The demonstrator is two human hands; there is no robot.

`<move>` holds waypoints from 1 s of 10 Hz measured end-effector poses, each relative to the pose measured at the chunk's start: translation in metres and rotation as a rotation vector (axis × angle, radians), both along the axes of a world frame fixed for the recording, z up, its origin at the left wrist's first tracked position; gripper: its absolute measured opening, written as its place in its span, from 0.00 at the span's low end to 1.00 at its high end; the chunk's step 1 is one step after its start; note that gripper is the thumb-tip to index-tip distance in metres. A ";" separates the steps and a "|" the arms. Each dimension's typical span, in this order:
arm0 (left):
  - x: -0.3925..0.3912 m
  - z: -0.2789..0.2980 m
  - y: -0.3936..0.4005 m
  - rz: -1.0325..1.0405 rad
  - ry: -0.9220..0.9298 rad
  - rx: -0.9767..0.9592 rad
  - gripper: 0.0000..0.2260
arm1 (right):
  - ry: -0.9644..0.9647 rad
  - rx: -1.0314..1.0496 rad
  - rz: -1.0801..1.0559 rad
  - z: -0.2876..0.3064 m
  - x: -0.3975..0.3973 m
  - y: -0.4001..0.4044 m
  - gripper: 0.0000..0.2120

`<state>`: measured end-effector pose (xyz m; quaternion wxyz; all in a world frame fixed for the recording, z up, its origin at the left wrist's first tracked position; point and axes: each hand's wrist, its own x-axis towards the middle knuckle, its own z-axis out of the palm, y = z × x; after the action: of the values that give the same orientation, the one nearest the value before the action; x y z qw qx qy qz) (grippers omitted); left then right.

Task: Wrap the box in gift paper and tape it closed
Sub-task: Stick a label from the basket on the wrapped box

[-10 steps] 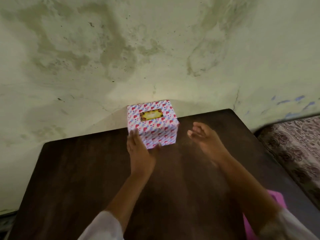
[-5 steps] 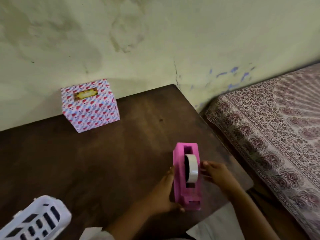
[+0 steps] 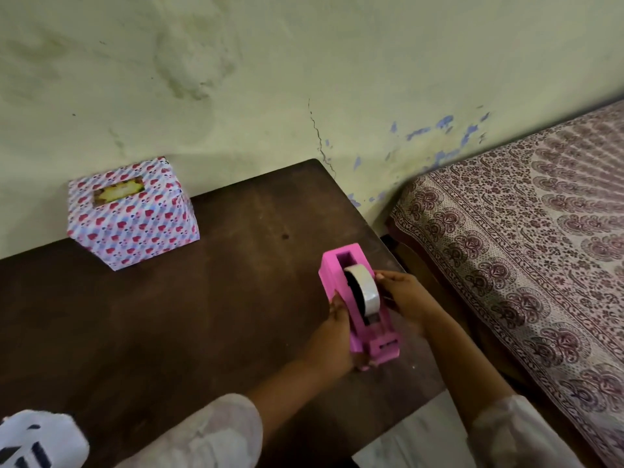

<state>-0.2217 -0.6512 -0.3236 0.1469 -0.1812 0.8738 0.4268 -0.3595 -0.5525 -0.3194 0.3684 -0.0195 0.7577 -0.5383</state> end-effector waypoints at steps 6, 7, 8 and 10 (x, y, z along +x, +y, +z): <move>-0.027 -0.016 -0.001 -0.011 0.238 -0.014 0.45 | 0.270 0.112 0.000 0.014 -0.024 0.000 0.11; 0.006 -0.006 -0.037 0.034 0.264 -0.043 0.46 | 0.700 0.243 -0.117 0.043 -0.005 -0.008 0.10; 0.063 0.007 -0.084 0.206 0.378 -0.102 0.41 | 0.961 0.126 -0.055 0.069 0.040 -0.038 0.08; 0.215 0.036 -0.155 0.678 0.325 -0.358 0.24 | 0.828 -0.127 0.673 0.041 0.143 -0.129 0.08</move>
<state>-0.0067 -0.8063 -0.2879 -0.1755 -0.4114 0.8369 0.3155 -0.2165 -0.6816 -0.2785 0.1892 -0.4942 0.7575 -0.3823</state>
